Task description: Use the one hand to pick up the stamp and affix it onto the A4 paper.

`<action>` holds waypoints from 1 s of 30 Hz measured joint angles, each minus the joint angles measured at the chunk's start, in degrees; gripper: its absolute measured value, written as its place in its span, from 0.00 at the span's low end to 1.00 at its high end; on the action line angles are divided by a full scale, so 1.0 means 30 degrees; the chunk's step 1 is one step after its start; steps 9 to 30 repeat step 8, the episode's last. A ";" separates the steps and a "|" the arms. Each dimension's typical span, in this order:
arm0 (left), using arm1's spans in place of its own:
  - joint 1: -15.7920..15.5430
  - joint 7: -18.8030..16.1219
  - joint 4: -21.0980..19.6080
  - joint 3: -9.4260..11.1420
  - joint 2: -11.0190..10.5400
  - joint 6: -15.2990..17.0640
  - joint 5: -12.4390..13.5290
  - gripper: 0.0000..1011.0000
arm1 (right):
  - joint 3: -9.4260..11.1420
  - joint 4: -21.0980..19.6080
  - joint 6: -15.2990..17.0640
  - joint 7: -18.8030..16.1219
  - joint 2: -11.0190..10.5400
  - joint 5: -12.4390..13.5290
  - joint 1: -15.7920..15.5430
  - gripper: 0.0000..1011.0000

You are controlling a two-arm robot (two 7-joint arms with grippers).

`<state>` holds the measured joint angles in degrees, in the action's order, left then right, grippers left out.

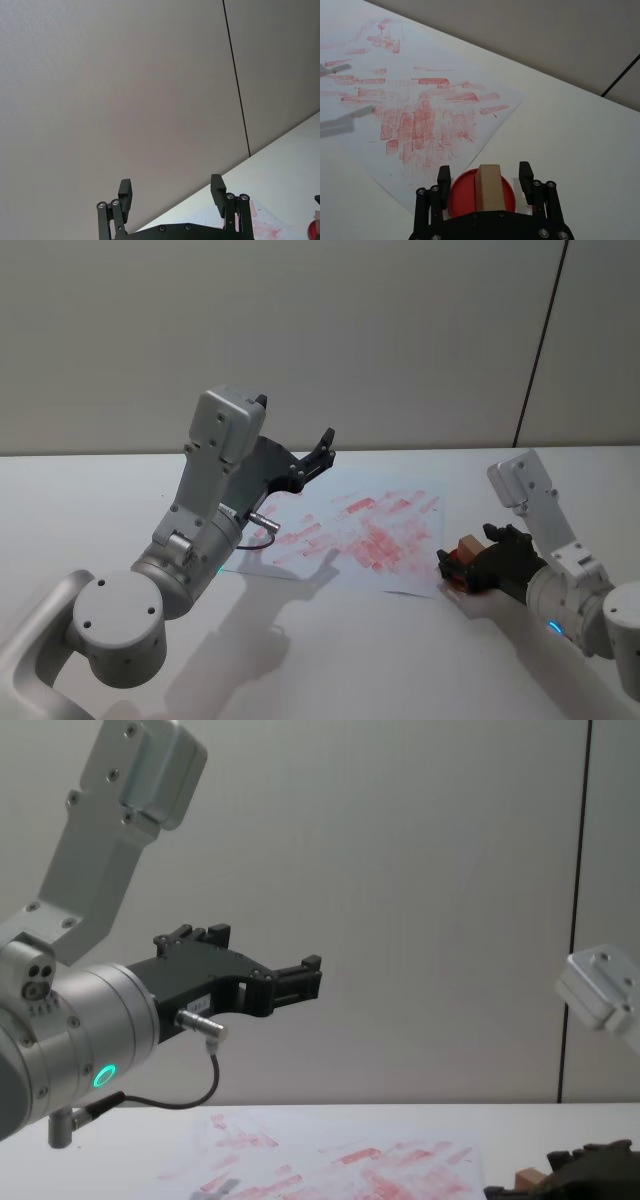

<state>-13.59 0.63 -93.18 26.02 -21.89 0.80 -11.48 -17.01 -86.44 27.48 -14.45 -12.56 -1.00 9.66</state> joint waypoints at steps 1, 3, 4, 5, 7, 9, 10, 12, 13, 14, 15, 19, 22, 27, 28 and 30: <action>0.0000 0.0001 0.0000 0.0000 0.0000 0.0000 0.0001 0.99 | -0.0003 0.0011 0.0003 -0.0003 0.0003 -0.0014 0.0004 0.80; 0.0001 0.0000 -0.0001 0.0000 -0.0001 0.0000 0.0000 0.99 | -0.0007 0.0020 0.0007 -0.0006 0.0004 -0.0026 0.0006 0.85; 0.0001 0.0000 -0.0001 0.0000 0.0000 0.0000 0.0000 0.99 | -0.0009 0.0028 0.0010 -0.0008 0.0008 -0.0034 0.0008 0.90; 0.0000 0.0001 0.0001 0.0001 -0.0001 0.0000 0.0001 0.99 | -0.0011 0.0032 0.0011 -0.0011 0.0010 -0.0038 0.0010 0.92; 0.0001 0.0000 0.0000 0.0000 0.0000 -0.0001 0.0000 0.99 | -0.0014 0.0038 0.0014 -0.0012 0.0012 -0.0043 0.0012 0.95; 0.0001 0.0000 0.0000 -0.0001 -0.0001 0.0000 0.0000 0.99 | -0.0017 0.0043 0.0017 -0.0016 0.0015 -0.0050 0.0015 0.99; 0.0001 0.0000 0.0000 -0.0001 -0.0001 0.0000 0.0000 0.99 | -0.0017 0.0043 0.0017 -0.0016 0.0015 -0.0050 0.0015 0.99; 0.0001 0.0000 0.0000 -0.0001 -0.0001 0.0000 0.0000 0.99 | -0.0017 0.0043 0.0017 -0.0016 0.0015 -0.0050 0.0015 0.99; 0.0001 0.0000 0.0000 -0.0001 -0.0001 0.0000 0.0000 0.99 | -0.0017 0.0043 0.0017 -0.0016 0.0015 -0.0050 0.0015 0.99; 0.0001 0.0000 0.0000 -0.0001 -0.0001 0.0000 0.0000 0.99 | -0.0017 0.0043 0.0017 -0.0016 0.0015 -0.0050 0.0015 0.99; 0.0001 0.0000 0.0000 -0.0001 -0.0001 0.0000 0.0000 0.99 | -0.0017 0.0043 0.0017 -0.0016 0.0015 -0.0050 0.0015 0.99; 0.0001 0.0000 0.0000 -0.0001 -0.0001 0.0000 0.0000 0.99 | -0.0017 0.0043 0.0017 -0.0016 0.0015 -0.0050 0.0015 0.99; 0.0001 0.0000 0.0000 -0.0001 -0.0001 0.0000 0.0000 0.99 | -0.0017 0.0043 0.0017 -0.0016 0.0015 -0.0050 0.0015 0.99; 0.0001 0.0000 0.0000 -0.0001 -0.0001 0.0000 0.0000 0.99 | -0.0017 0.0043 0.0017 -0.0016 0.0015 -0.0050 0.0015 0.99; 0.0001 0.0000 0.0000 -0.0001 -0.0001 0.0000 0.0000 0.99 | -0.0017 0.0043 0.0017 -0.0016 0.0015 -0.0050 0.0015 0.99; 0.0001 0.0000 0.0000 -0.0001 -0.0001 0.0000 0.0000 0.99 | -0.0017 0.0043 0.0017 -0.0016 0.0015 -0.0050 0.0015 0.99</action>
